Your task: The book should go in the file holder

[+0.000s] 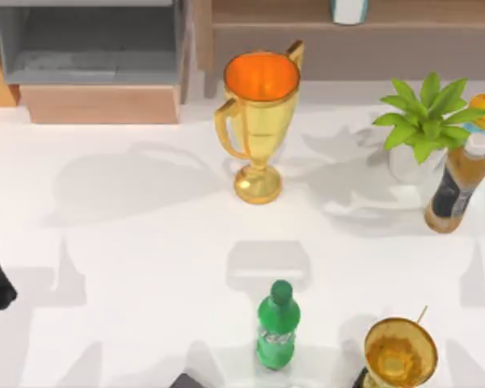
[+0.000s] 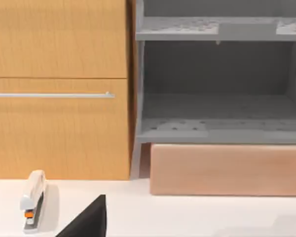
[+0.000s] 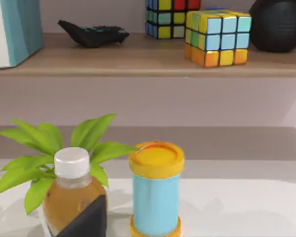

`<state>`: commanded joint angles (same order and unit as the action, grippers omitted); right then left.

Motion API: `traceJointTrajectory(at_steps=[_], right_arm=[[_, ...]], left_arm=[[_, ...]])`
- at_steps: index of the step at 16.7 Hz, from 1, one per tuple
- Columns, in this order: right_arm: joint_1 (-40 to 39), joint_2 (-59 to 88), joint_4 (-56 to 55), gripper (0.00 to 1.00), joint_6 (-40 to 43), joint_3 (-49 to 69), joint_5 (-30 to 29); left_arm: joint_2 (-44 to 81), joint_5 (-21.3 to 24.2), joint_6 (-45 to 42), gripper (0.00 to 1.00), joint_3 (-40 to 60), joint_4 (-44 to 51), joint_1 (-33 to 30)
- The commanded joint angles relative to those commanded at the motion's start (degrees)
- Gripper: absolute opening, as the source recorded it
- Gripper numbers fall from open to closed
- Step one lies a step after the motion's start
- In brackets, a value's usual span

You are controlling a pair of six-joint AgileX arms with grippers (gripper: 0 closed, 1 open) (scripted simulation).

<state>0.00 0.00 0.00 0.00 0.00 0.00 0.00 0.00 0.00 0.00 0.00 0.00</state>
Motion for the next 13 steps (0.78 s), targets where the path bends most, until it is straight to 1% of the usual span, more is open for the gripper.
traceJointTrajectory(at_steps=[3, 6, 9, 13], right_arm=[[0.0, 0.0, 0.0, 1.0, 0.0, 0.0, 0.0], [0.0, 0.0, 0.0, 1.0, 0.0, 0.0, 0.0], [0.0, 0.0, 0.0, 1.0, 0.0, 0.0, 0.0], [0.0, 0.0, 0.0, 1.0, 0.0, 0.0, 0.0]], left_arm=[[0.5, -0.2, 0.0, 1.0, 0.5, -0.2, -0.2], [5.7, -1.8, 0.0, 1.0, 5.1, -1.4, -2.4], [16.0, -5.1, 0.0, 1.0, 13.8, -3.7, -6.5], [35.5, -11.5, 0.0, 1.0, 30.0, -7.7, -13.8]])
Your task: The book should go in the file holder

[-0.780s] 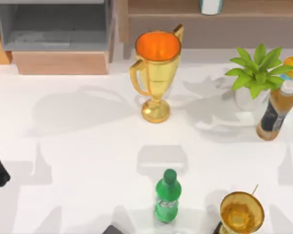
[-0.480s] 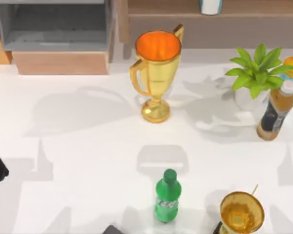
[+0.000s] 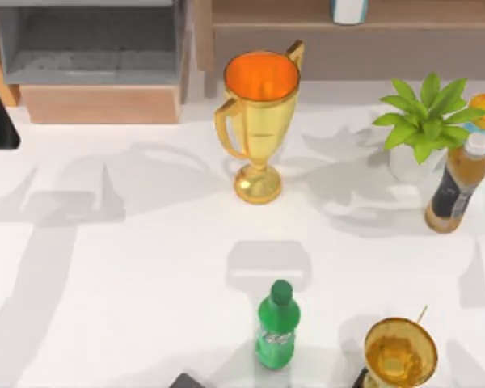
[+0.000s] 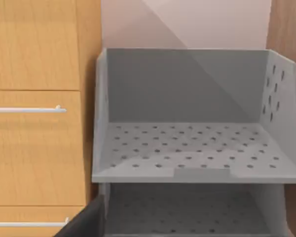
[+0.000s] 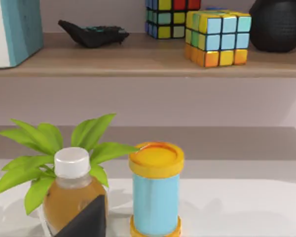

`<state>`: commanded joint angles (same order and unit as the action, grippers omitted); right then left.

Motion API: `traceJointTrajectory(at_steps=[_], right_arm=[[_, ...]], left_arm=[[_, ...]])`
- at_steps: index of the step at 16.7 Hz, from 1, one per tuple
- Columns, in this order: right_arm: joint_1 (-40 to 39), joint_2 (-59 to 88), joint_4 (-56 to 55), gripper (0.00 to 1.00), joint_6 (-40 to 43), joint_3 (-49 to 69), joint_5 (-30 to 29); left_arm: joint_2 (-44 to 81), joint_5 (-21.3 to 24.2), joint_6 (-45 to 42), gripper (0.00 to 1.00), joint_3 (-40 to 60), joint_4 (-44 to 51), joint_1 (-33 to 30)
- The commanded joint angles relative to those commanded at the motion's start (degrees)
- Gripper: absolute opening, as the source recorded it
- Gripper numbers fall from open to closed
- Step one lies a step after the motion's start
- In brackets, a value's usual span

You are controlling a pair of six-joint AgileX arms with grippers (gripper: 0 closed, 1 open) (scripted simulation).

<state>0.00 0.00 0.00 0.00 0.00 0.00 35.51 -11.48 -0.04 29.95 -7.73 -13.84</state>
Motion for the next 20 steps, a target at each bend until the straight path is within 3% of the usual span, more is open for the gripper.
traceJointTrajectory(at_steps=[12, 20], right_arm=[[0.0, 0.0, 0.0, 1.0, 0.0, 0.0, 0.0], [0.0, 0.0, 0.0, 1.0, 0.0, 0.0, 0.0]], left_arm=[[71.9, -22.9, -0.6, 1.0, 57.7, -13.6, -25.1], [103.6, -32.6, -0.7, 1.0, 83.1, -19.7, -33.3]])
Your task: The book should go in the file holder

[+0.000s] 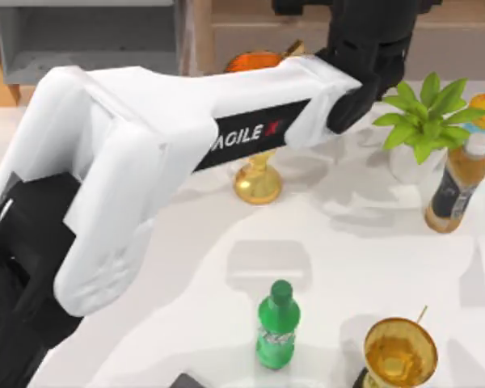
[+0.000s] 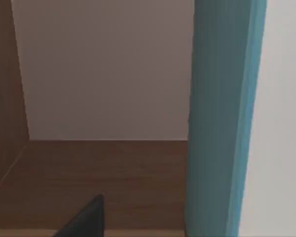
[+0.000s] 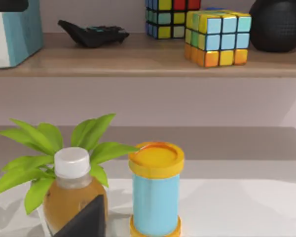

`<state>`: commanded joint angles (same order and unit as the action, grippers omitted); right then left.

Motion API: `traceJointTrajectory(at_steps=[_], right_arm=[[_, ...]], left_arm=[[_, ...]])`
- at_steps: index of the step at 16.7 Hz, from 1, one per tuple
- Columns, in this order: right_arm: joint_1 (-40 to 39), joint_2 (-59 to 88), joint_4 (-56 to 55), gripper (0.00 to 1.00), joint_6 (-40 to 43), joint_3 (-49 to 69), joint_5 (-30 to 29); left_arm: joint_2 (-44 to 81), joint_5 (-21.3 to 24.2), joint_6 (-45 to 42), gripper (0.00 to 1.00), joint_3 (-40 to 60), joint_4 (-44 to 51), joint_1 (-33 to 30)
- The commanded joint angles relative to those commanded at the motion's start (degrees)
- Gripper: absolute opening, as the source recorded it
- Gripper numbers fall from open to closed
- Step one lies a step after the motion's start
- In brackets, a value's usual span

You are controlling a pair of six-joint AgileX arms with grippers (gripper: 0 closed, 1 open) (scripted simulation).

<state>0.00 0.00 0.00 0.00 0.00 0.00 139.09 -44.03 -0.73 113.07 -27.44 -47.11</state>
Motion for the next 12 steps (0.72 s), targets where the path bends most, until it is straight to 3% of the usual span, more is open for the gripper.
traceJointTrajectory(at_steps=[12], right_arm=[[0.0, 0.0, 0.0, 1.0, 0.0, 0.0, 0.0]], left_arm=[[5.4, -0.5, 0.1, 1.0, 6.1, 0.6, -0.1]])
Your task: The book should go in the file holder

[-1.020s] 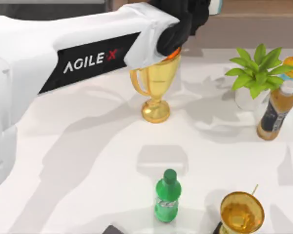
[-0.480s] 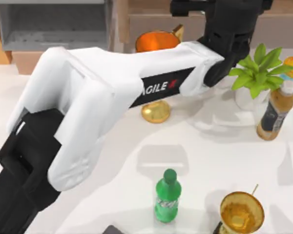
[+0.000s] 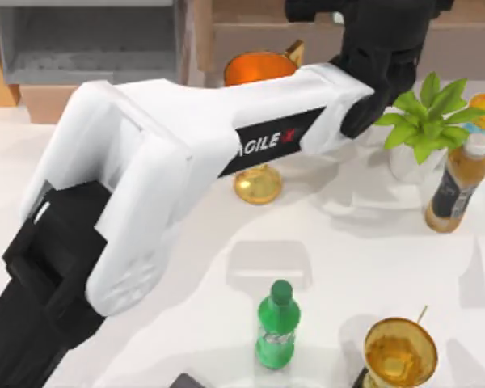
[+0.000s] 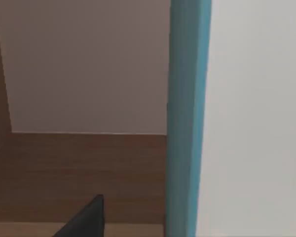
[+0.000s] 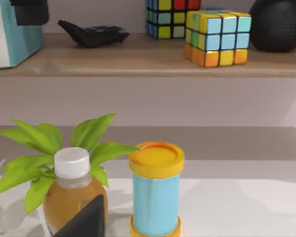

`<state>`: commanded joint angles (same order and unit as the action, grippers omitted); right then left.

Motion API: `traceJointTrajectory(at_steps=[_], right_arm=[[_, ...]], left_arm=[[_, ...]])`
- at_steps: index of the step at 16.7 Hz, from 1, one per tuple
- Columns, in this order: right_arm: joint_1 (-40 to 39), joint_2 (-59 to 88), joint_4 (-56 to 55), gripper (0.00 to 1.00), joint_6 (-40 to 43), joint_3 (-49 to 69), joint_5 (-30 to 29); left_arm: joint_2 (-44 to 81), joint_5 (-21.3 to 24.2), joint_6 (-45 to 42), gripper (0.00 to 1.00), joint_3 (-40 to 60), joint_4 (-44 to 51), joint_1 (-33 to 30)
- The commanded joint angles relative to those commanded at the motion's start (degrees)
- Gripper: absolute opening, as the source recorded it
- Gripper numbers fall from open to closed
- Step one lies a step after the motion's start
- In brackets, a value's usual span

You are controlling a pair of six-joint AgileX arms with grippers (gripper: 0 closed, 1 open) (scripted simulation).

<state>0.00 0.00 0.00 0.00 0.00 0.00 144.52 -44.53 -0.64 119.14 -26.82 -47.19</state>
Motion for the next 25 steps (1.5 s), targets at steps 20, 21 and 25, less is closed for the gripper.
traceJointTrajectory(at_steps=[20, 21, 25], right_arm=[[0.0, 0.0, 0.0, 1.0, 0.0, 0.0, 0.0], [0.0, 0.0, 0.0, 1.0, 0.0, 0.0, 0.0], [0.0, 0.0, 0.0, 1.0, 0.0, 0.0, 0.0]], left_arm=[[2.6, 0.8, 0.1, 0.1, 4.9, 2.4, 0.8], [2.6, 0.8, 0.1, 0.02, 4.9, 2.4, 0.8], [2.6, 0.8, 0.1, 0.0, 4.9, 2.4, 0.8]])
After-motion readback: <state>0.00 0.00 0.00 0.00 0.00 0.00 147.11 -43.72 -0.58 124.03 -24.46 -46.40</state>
